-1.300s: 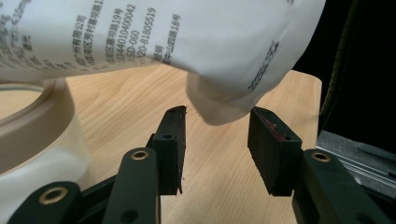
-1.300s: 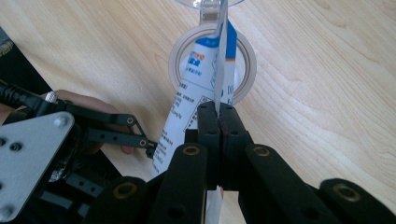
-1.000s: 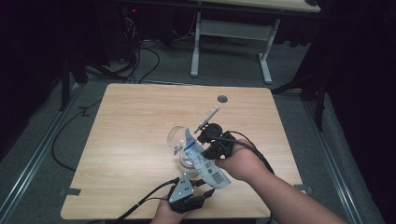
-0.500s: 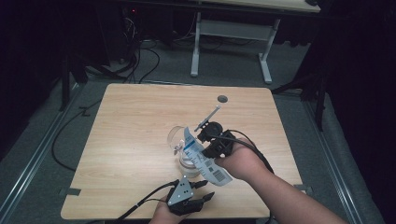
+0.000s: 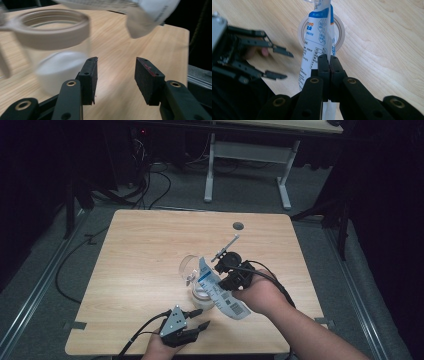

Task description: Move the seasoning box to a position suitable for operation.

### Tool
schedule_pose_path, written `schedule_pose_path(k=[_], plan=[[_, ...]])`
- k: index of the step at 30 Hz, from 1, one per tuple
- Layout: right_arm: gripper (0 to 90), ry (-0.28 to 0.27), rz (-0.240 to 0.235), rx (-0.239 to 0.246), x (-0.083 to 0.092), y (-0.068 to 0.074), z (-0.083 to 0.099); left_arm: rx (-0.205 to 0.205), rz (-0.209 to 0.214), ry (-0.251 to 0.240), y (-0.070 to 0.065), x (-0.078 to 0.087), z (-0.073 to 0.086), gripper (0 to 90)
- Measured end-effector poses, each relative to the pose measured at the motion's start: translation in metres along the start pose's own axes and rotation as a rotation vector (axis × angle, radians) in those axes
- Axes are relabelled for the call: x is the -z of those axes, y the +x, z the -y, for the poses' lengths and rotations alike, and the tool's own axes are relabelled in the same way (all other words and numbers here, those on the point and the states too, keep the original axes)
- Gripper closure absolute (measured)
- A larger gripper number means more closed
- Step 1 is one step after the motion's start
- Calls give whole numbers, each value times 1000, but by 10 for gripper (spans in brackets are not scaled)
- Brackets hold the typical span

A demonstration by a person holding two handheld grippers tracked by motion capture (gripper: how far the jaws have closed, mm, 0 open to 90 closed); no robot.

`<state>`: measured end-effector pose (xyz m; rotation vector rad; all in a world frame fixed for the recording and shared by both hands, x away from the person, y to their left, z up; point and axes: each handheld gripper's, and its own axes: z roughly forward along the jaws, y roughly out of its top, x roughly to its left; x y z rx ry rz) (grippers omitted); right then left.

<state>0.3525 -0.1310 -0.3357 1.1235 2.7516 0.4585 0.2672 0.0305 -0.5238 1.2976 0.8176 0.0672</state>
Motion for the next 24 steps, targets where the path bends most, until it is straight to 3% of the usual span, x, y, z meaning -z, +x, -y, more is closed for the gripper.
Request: schedule_pose_path(k=[2, 9, 12, 19, 22, 24], plan=[[899, 1, -2, -1, -1, 0, 1, 6, -35, -10, 10, 3, -6, 533], [899, 1, -9, -7, -5, -2, 2, 37, -96, -49, 34, 17, -20, 534], [899, 4, -11, -11, -6, -2, 4, 11, -125, -70, 45, 24, -29, 534], [899, -7, -22, -14, -8, -7, 8, -1, -201, -91, 70, 31, -41, 534], [899, -9, -18, -24, -8, -8, 9, 49, -203, -99, 76, 32, -40, 532], [899, -7, -19, -29, -8, -10, 9, 58, -204, -112, 78, 32, -42, 527]])
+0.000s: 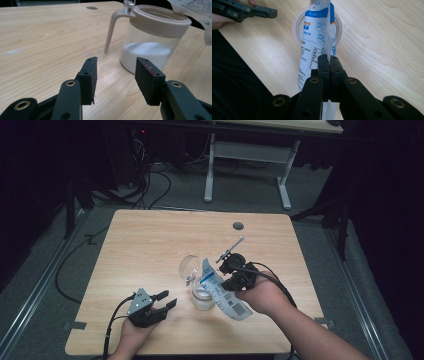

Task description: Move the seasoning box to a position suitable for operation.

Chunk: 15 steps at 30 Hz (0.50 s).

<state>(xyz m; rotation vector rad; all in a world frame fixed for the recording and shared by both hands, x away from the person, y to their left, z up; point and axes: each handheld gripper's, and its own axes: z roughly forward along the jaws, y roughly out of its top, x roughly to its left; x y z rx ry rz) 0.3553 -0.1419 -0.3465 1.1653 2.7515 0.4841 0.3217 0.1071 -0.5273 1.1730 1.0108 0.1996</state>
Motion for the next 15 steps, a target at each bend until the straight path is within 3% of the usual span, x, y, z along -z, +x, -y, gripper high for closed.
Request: schedule_pose_path(k=[7, 15], plan=[[899, -14, -8, -21, 0, -7, 3, 7, 9, -16, 0, 1, 0, 516], [899, -17, 17, -30, 3, -17, 8, 34, 13, -13, 2, 1, -1, 511]])
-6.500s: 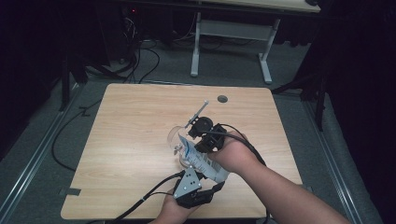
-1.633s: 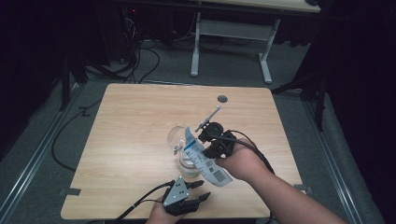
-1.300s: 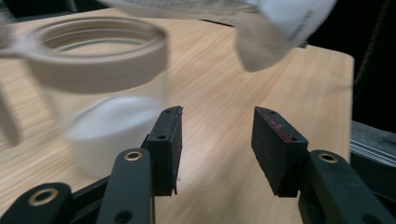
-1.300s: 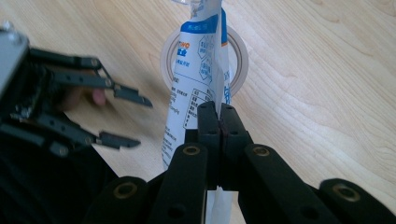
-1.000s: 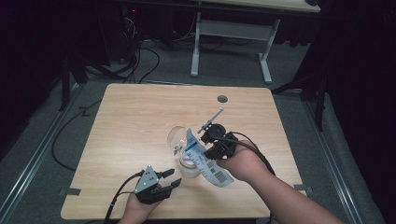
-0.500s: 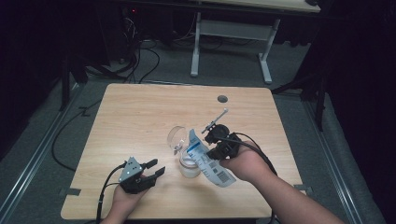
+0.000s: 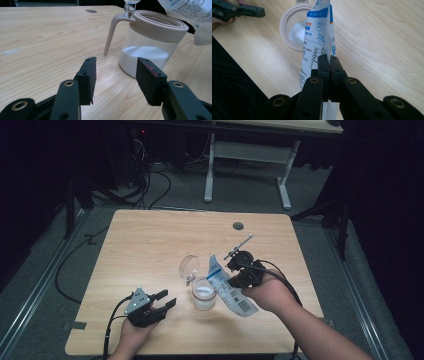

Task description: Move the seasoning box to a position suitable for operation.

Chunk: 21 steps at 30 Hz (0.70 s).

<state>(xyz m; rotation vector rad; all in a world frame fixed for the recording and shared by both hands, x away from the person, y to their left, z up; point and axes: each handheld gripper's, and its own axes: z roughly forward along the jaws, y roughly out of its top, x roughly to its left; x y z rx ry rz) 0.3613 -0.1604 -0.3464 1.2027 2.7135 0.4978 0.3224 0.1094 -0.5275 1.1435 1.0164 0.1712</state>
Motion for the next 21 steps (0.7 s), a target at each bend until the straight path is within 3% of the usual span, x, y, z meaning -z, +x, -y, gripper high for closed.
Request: schedule_pose_path(k=[11, 21], plan=[[900, 20, 48, -57, -6, -23, 8, -1, 6, 8, -1, 0, 1, 511], [900, 56, 108, -115, -17, -53, 20, 0, 5, 11, -1, 0, 1, 511]])
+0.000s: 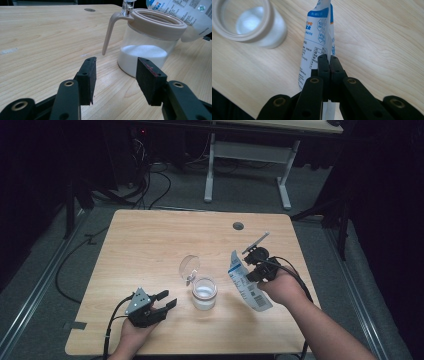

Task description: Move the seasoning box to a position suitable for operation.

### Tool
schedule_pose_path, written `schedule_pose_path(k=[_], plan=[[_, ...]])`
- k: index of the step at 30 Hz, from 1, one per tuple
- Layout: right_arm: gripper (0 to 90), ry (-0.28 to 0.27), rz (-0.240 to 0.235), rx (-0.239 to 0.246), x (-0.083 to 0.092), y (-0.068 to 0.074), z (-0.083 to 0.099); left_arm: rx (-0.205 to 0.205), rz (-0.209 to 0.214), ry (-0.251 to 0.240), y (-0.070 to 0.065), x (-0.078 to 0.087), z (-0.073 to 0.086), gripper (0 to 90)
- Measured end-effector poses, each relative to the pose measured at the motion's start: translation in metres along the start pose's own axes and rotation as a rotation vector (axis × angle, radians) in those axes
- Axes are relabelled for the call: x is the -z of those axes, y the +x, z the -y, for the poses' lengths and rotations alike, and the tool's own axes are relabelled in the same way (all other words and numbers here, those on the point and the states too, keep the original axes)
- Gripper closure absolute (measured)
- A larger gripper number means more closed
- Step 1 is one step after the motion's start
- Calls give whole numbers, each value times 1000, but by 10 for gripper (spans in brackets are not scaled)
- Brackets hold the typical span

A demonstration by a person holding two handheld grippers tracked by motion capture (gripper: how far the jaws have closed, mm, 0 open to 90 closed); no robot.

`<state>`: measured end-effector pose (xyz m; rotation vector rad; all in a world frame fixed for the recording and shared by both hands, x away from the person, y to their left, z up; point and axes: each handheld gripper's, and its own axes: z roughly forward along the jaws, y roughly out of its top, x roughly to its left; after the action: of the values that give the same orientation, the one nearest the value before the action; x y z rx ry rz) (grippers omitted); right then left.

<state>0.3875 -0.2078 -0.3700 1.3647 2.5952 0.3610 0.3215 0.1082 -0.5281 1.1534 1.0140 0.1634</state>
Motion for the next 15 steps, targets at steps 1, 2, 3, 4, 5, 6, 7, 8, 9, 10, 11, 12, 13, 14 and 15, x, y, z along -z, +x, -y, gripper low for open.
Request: schedule_pose_path(k=[1, 2, 3, 4, 5, 6, 7, 8, 9, 10, 11, 12, 13, 14, 15], plan=[[900, 3, 3, -4, -1, -3, 1, 0, 0, 0, 0, 0, 0, 510], [900, 5, 10, -9, -2, -5, 1, 0, 0, 1, 0, 0, 0, 510], [900, 11, 15, -19, -4, -8, 2, 0, 0, 0, 0, 0, 0, 511], [900, 12, 20, -19, -5, -10, 2, 0, 0, 0, 0, 0, 0, 511], [900, 15, 24, -26, -6, -13, 3, 0, 0, 1, 0, 0, 0, 510], [900, 17, 27, -31, -8, -16, 4, -1, 0, 1, 0, 0, 0, 511], [900, 21, 29, -33, -9, -17, 5, -1, 0, 1, 0, 0, 0, 511], [900, 24, 29, -44, -10, -18, 5, -1, 0, 1, 0, 0, 0, 510], [900, 24, 32, -40, -11, -20, 6, -1, 0, 1, 0, 0, 0, 511], [900, 25, 32, -41, -12, -20, 6, -1, 0, 0, 0, 0, 0, 511], [900, 29, 31, -47, -13, -21, 7, -1, 0, 1, 0, 0, 0, 510], [900, 28, 31, -44, -14, -22, 7, -2, 0, 1, 0, 0, 0, 510], [900, 31, 30, -41, -15, -23, 7, -3, 0, 0, 0, 0, 0, 510], [900, 34, 31, -38, -16, -23, 8, -3, 1, -1, 0, 1, 0, 511], [900, 34, 30, -48, -18, -23, 9, -4, 1, -1, 0, 1, 0, 511]])
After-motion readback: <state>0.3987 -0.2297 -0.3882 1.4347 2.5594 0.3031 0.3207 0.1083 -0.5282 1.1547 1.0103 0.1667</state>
